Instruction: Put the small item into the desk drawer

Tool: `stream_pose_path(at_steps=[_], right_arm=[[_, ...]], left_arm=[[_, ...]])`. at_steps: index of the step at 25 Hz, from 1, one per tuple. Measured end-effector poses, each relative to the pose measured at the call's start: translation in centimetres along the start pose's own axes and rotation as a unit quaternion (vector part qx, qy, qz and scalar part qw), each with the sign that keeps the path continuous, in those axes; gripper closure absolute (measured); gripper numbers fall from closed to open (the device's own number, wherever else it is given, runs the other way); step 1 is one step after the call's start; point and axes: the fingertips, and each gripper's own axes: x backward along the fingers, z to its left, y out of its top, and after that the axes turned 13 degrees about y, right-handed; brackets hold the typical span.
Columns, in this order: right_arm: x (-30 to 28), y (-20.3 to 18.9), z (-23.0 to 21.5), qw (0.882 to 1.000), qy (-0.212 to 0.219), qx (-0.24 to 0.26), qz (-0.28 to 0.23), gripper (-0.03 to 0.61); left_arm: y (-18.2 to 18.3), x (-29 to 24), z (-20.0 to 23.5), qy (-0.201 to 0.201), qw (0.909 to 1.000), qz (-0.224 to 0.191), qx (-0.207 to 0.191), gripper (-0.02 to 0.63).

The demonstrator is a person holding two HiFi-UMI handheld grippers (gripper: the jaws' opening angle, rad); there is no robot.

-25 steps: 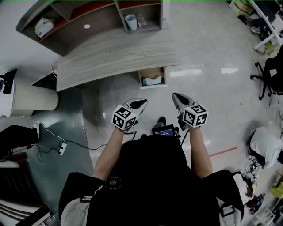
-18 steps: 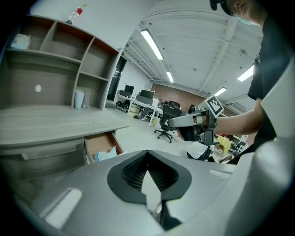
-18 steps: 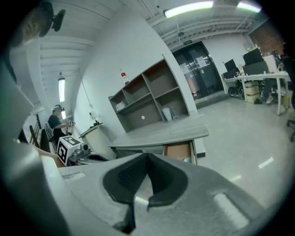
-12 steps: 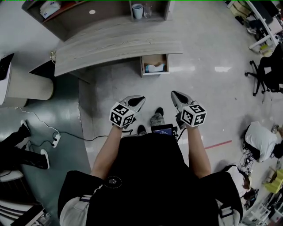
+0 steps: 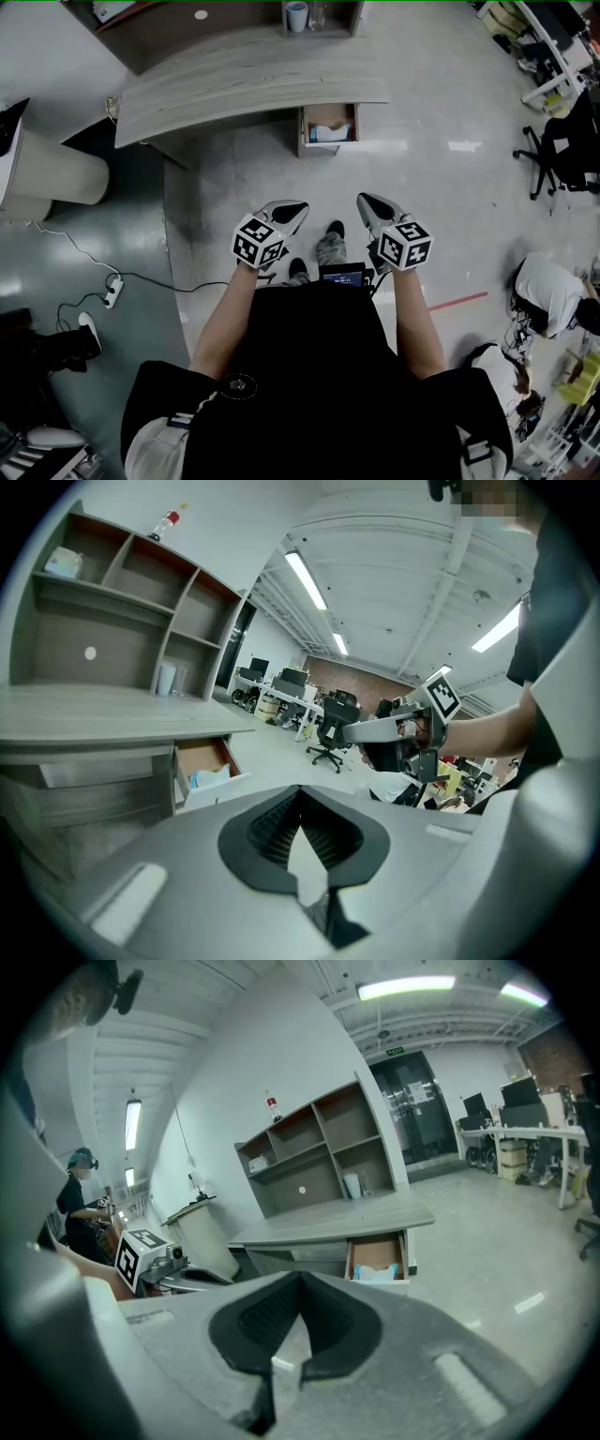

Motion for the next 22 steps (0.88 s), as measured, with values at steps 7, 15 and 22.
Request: stream_pose_path(at_steps=[7, 15, 22], right_arm=[[-0.4, -0.8, 1.3, 1.000, -0.002, 0.008, 0.001, 0.577], [-0.4, -0.4, 2.0, 1.000, -0.004, 0.015, -0.001, 0.577], [-0.5, -0.3, 1.9, 1.000, -0.005, 0.018, -0.001, 0.578]], left_arm=[[-0.7, 0.6, 0.1, 0.008, 0.9999, 0.005, -0.011, 0.612], [-0.3, 0.7, 0.4, 0.021, 0.9996, 0.002, -0.018, 0.620], [0.2, 0.4, 0.9, 0.028, 0.9995, -0.005, -0.014, 0.623]])
